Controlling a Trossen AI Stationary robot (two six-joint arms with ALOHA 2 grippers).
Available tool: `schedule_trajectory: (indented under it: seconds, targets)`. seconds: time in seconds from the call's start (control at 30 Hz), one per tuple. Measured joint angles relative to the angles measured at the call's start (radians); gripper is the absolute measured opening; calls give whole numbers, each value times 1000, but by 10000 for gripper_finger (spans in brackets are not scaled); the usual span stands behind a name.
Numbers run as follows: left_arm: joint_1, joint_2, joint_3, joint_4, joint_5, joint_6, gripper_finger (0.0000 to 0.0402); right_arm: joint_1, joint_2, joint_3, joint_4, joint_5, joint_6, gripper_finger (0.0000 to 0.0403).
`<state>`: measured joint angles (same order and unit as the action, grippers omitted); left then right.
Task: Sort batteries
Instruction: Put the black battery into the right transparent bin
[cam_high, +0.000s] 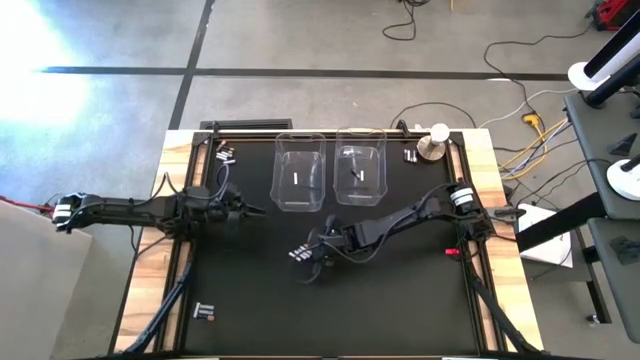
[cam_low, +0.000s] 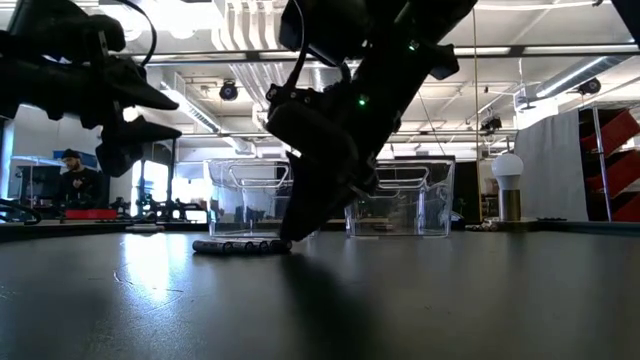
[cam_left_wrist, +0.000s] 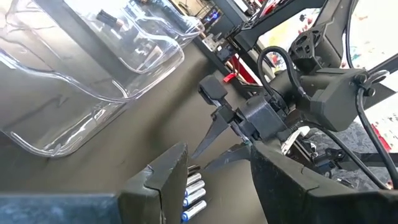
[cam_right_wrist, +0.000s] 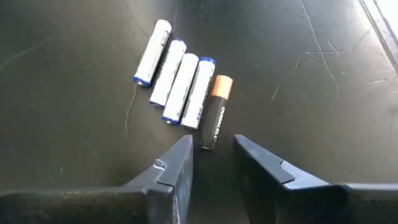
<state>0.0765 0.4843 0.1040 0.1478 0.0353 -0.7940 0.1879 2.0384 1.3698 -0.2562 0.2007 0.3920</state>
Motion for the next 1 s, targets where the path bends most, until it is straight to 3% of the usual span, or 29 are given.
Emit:
schedule_trajectory:
  seconds: [0.8, 1.0]
  targets:
    - [0, 31, -1, 5, 0, 0, 155, -12, 66, -20, 61, -48, -104, 38]
    - [0, 31, -1, 4, 0, 0, 155, -15, 50, 43, -25, -48, -100, 24]
